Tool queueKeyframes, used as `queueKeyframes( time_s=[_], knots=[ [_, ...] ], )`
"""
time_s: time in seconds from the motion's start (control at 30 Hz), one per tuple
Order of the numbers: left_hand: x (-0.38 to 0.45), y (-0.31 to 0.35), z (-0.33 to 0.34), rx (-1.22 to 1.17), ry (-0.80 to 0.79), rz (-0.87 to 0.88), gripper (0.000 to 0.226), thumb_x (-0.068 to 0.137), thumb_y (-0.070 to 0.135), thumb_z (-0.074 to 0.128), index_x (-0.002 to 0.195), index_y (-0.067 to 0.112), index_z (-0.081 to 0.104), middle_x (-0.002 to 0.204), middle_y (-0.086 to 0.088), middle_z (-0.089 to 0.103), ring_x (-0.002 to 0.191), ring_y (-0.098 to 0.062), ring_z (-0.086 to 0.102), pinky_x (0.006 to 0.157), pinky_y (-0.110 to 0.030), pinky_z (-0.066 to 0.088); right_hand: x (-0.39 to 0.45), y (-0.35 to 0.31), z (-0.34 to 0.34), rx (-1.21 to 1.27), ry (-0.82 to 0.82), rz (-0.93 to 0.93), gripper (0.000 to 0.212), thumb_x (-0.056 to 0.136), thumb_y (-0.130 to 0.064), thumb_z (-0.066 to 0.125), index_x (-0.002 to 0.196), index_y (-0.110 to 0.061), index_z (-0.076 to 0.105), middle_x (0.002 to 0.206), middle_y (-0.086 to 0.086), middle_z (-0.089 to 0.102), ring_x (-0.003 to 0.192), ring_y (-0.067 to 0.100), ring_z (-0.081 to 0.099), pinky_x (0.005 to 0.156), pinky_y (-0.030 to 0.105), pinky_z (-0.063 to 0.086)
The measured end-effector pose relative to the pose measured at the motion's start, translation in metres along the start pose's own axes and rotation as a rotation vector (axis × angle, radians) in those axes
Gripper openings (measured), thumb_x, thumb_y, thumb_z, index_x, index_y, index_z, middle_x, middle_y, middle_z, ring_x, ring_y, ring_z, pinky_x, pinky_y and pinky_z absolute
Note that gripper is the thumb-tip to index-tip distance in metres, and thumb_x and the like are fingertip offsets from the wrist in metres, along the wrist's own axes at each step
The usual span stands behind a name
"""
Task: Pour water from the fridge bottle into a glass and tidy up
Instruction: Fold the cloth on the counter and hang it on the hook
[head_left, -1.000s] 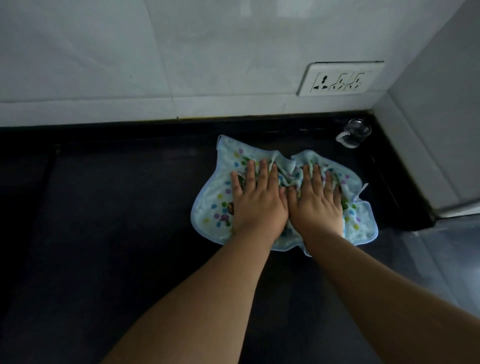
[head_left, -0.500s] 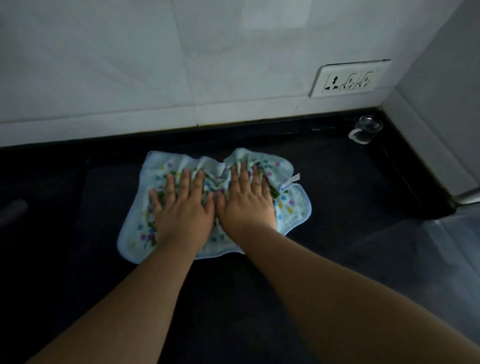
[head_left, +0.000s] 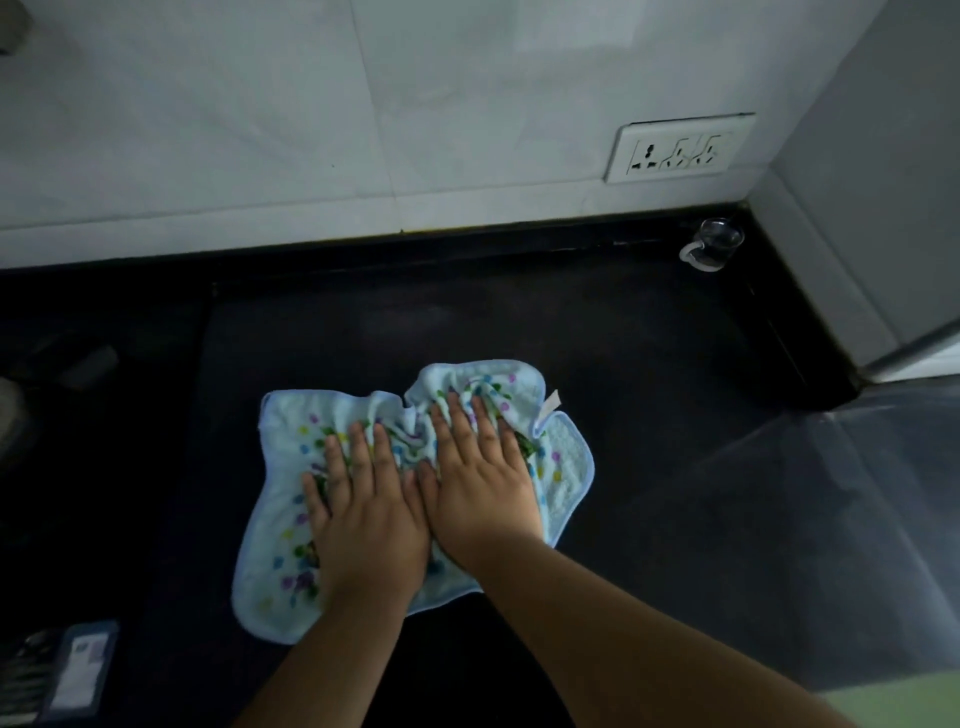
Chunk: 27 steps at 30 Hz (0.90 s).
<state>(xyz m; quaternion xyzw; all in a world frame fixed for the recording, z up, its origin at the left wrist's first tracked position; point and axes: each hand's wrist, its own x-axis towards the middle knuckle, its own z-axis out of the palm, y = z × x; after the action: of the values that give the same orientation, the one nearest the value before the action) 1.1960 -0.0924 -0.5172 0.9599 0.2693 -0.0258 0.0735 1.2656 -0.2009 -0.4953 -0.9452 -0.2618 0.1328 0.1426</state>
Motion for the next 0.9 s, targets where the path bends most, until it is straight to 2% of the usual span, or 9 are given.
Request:
queueKeyframes(
  time_s=[0.13, 0.37, 0.47, 0.6, 0.77, 0.9],
  knots=[
    [-0.028, 0.05, 0.004, 0.008, -0.02, 0.074, 0.069, 0.106, 0.047, 0.018, 0.163, 0.01, 0.029, 0.171, -0.013, 0.023, 0.16, -0.034, 0.017, 0.126, -0.061, 0.017, -0.037, 0.044, -0.007, -0.005, 0.086, 0.089, 0.069, 0.106, -0.057, 0.016, 0.165, -0.025, 0.004, 0.172, -0.006, -0.007, 0.156, 0.014, -0.021, 0.128, 0.042, -0.005],
    [-0.067, 0.138, 0.014, -0.058, -0.059, 0.246, 0.067, 0.105, 0.044, 0.028, 0.161, 0.008, 0.032, 0.171, -0.015, 0.023, 0.159, -0.037, 0.019, 0.124, -0.065, 0.018, -0.099, 0.123, -0.02, -0.07, 0.132, 0.32, 0.07, 0.105, -0.058, 0.015, 0.165, -0.025, 0.006, 0.173, -0.007, -0.004, 0.158, 0.013, -0.016, 0.13, 0.043, 0.005],
    [-0.07, 0.162, 0.019, -0.054, -0.08, 0.328, 0.068, 0.104, 0.046, 0.024, 0.163, 0.012, 0.029, 0.172, -0.011, 0.022, 0.16, -0.035, 0.016, 0.124, -0.065, 0.016, -0.115, 0.146, -0.025, -0.067, 0.147, 0.386, 0.07, 0.105, -0.06, 0.015, 0.165, -0.026, 0.004, 0.173, -0.008, -0.007, 0.157, 0.012, -0.017, 0.13, 0.043, 0.005],
    [-0.068, 0.163, 0.022, -0.032, -0.097, 0.371, 0.067, 0.105, 0.048, 0.02, 0.164, 0.016, 0.027, 0.173, -0.006, 0.019, 0.161, -0.032, 0.011, 0.125, -0.065, 0.013, -0.119, 0.148, -0.029, -0.07, 0.141, 0.401, 0.069, 0.105, -0.058, 0.013, 0.165, -0.026, 0.002, 0.172, -0.008, -0.01, 0.156, 0.011, -0.021, 0.129, 0.042, 0.001],
    [-0.049, 0.147, 0.019, -0.034, -0.1, 0.449, 0.062, 0.107, 0.048, 0.019, 0.166, 0.028, 0.02, 0.174, 0.003, 0.013, 0.162, -0.027, 0.005, 0.126, -0.062, 0.014, -0.102, 0.134, -0.034, -0.034, 0.088, 0.471, 0.073, 0.102, -0.062, 0.004, 0.159, -0.027, -0.024, 0.168, -0.006, -0.03, 0.151, 0.016, -0.036, 0.127, 0.045, -0.011],
    [-0.008, 0.12, 0.009, -0.015, -0.114, 0.376, 0.061, 0.108, 0.05, 0.012, 0.166, 0.033, 0.01, 0.174, 0.007, 0.003, 0.162, -0.023, -0.004, 0.127, -0.061, 0.009, -0.054, 0.111, -0.038, -0.01, 0.061, 0.396, 0.073, 0.102, -0.062, 0.002, 0.158, -0.024, -0.027, 0.166, -0.002, -0.033, 0.149, 0.019, -0.039, 0.126, 0.046, -0.014]
  ],
)
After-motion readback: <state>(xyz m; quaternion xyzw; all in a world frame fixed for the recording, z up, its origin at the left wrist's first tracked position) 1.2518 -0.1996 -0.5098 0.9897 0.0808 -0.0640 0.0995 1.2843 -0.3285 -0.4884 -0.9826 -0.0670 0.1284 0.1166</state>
